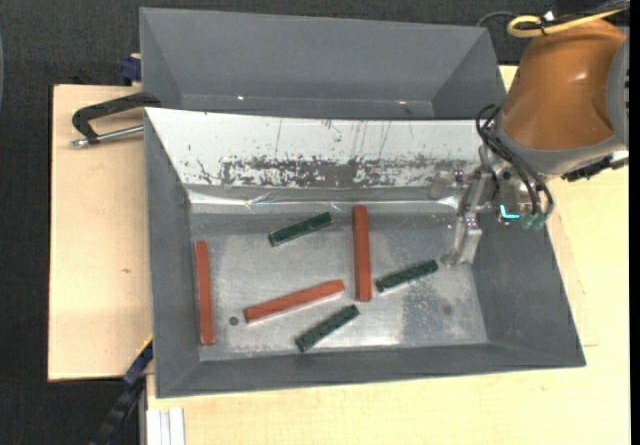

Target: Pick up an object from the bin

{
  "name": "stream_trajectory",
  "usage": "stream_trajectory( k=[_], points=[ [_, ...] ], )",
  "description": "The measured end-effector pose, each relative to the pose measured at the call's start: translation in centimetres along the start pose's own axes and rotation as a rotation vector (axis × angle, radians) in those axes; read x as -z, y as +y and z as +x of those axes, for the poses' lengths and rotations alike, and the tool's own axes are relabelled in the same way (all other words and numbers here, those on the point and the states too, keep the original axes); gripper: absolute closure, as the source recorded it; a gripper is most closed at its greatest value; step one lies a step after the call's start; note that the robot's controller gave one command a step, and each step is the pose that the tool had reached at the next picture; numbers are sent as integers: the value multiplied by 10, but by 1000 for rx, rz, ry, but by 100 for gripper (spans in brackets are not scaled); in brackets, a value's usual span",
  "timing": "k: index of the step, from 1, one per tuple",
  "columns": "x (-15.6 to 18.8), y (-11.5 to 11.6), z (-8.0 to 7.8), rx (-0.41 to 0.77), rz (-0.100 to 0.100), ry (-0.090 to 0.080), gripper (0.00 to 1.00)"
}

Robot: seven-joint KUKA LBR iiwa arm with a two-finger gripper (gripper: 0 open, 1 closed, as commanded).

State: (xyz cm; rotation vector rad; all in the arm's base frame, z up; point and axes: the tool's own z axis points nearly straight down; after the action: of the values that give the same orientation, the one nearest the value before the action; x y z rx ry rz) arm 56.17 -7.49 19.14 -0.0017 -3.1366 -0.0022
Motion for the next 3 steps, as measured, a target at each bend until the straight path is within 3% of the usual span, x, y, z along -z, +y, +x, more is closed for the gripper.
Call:
stream_trajectory(
  k=[1,2,3],
  points=[
    [2,0,-1,0,0,-4,0],
    [-87,-1,-21,158,0,-4,100],
    [-85,-1,-22,158,1,-7,0]
  ],
)
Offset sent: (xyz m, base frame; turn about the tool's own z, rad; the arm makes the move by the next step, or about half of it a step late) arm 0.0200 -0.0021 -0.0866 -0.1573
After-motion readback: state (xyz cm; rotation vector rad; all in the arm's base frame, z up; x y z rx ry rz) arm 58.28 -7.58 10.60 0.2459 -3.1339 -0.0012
